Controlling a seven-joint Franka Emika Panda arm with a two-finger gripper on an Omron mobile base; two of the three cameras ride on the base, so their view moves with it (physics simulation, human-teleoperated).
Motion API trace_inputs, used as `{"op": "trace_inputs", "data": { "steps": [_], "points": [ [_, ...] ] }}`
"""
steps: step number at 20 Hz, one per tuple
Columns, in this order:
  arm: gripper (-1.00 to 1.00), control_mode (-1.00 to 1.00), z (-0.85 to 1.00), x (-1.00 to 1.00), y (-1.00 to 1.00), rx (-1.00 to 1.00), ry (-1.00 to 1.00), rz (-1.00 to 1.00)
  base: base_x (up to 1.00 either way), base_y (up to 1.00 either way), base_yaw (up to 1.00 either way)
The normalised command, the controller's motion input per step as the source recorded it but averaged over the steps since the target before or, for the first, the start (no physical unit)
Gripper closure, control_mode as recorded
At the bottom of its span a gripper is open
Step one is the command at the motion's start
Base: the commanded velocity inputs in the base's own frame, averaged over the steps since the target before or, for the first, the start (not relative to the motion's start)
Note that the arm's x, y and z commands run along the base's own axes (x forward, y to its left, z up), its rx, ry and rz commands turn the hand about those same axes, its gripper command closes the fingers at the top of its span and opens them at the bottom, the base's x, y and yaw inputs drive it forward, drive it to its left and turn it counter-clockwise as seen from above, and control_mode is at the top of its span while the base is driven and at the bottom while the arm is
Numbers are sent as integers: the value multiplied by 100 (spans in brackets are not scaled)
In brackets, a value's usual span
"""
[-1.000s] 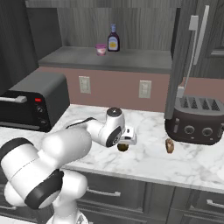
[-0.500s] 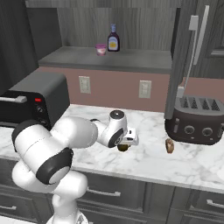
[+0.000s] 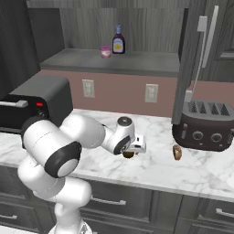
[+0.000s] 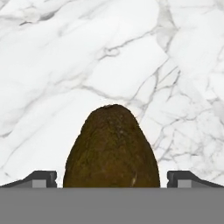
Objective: Pick the avocado and bread from the counter and place them on the plate. Then pick the jam from the cabinet and place it next to the plate. Lastly close the cabinet door.
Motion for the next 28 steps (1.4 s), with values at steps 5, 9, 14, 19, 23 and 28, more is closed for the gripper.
{"op": "trace_inputs", "data": {
  "steps": [5,9,14,19,23,28],
  "points": [
    [100,-100,-16,9,-2,0,0,0,0,0,0],
    [100,-100,-16,10,0,0,0,0,0,0,0],
    [100,-100,-6,0,0,0,0,1,0,0,0],
    [100,-100,18,-4,7,0,-8,5,0,0,0],
    [100,-100,49,-3,23,0,-11,5,0,0,0],
    [100,-100,38,0,44,0,-4,6,0,0,0]
  ]
}}
